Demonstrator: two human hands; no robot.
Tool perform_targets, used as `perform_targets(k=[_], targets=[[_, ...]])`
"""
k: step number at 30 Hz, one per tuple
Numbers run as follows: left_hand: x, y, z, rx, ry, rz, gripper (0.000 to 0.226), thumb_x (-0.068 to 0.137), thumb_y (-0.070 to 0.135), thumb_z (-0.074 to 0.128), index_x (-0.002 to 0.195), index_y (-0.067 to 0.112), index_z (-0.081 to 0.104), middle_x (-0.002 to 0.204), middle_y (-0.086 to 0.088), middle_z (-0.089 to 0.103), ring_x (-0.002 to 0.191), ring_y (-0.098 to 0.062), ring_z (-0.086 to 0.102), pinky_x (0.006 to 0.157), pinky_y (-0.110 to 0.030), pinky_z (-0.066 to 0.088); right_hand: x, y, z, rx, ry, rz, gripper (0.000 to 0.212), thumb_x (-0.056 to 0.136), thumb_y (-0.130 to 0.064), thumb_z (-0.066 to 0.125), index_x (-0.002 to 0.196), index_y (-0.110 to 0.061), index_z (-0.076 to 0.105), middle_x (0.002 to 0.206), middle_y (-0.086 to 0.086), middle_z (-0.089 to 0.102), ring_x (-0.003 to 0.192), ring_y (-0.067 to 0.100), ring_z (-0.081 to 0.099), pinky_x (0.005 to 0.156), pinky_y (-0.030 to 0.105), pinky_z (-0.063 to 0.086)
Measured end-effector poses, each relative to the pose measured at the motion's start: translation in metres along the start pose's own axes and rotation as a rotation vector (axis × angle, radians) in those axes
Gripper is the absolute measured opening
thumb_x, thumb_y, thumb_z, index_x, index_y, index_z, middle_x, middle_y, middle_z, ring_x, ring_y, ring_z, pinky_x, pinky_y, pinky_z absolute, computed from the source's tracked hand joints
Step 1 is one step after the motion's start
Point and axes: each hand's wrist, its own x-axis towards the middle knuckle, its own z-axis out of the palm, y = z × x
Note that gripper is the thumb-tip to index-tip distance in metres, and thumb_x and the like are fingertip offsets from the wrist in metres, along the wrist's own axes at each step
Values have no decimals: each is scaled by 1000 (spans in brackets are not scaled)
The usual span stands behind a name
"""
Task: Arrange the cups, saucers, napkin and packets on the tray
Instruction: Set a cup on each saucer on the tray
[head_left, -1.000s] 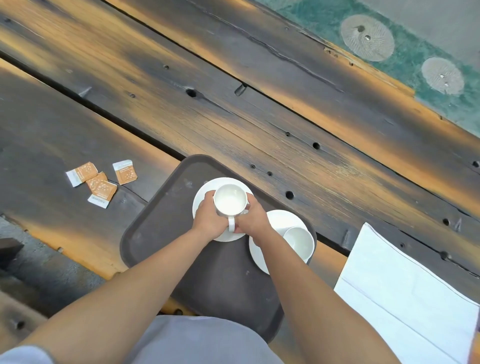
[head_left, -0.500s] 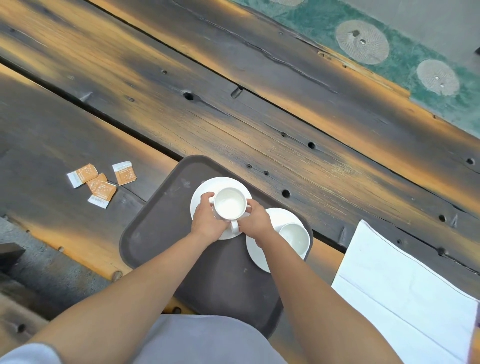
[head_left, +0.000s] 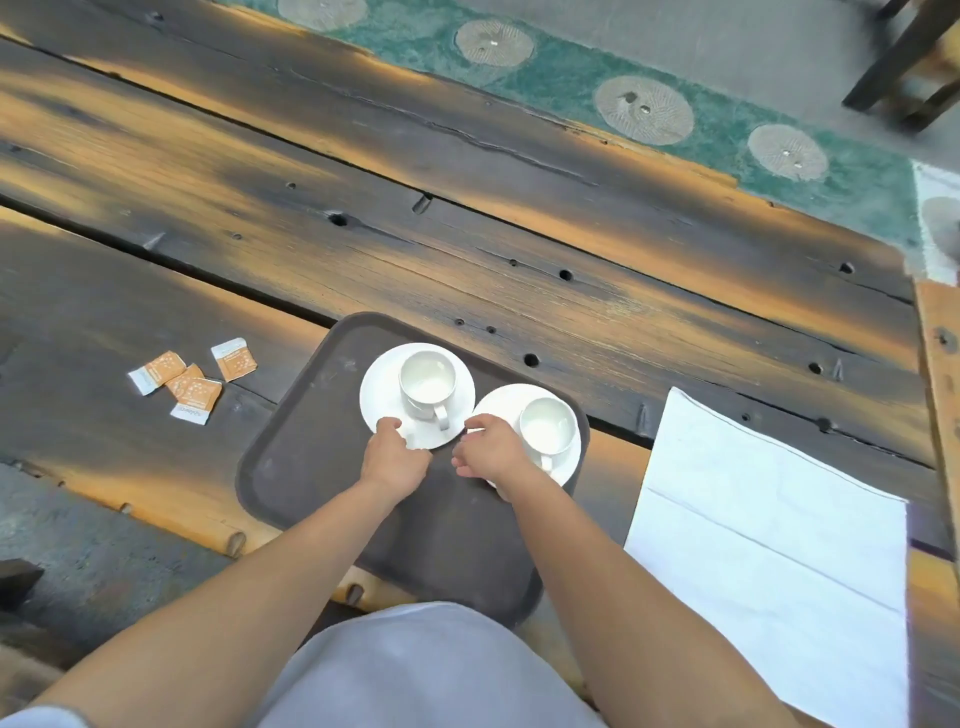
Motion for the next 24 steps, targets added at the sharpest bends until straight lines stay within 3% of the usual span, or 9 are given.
perform_targets(k=[2,4,6,9,12,18,21,24], targets=[[-14,-9,11,9,-18,14,60,85,8,62,140,13,37,126,-13,53,103,-37,67,88,-48,58,-14,17,-1,42,-46,39,36,92,2,50,126,-5,50,75,9,58,63,24,55,57,26,52],[-28,-16,22,33,-58,19,50,87,10,61,133,13,42,118,-11,57,88,-30,68,77,-40,60,-24,35,-4,-59,-61,38,31,88,-2,55,117,-10,57,84,12,63,70,26,61,74,34,57],[-45,-23,37,82,-143,20,39,89,11,59,126,16,47,109,-9,63,77,-23,66,66,-33,56,-37,55,-12,-127,-55,47,27,86,-7,58,111,-14,61,92,13,66,75,24,64,82,38,58],[-63,-29,58,174,-311,32,25,91,14,57,114,19,51,100,-7,69,73,-21,65,64,-32,53,-55,82,-30,-123,-20,64,20,88,-12,58,107,-16,63,98,10,69,74,19,66,73,32,59],[-75,-24,81,262,-434,88,16,91,12,54,105,20,55,91,-4,68,70,-21,63,60,-29,50,-76,110,-56,-51,79,94,10,89,-13,55,94,-19,62,102,9,68,72,19,65,64,28,56],[-98,-10,129,423,-629,246,17,88,6,49,87,16,63,79,-6,67,63,-21,62,54,-27,47,-129,164,-90,139,360,160,11,89,-10,50,90,-12,61,88,11,64,70,25,61,65,33,54],[-110,-12,151,479,-733,300,18,87,3,51,78,16,61,78,-13,67,63,-25,61,58,-30,47,-151,194,-90,181,462,219,13,87,-7,49,84,-10,61,80,14,64,69,27,59,74,44,58],[-123,-18,168,545,-793,379,20,87,5,53,76,17,63,80,-17,71,67,-27,63,66,-39,54,-170,219,-87,223,505,265,12,87,-2,48,83,-8,57,81,19,60,65,28,57,65,43,57]])
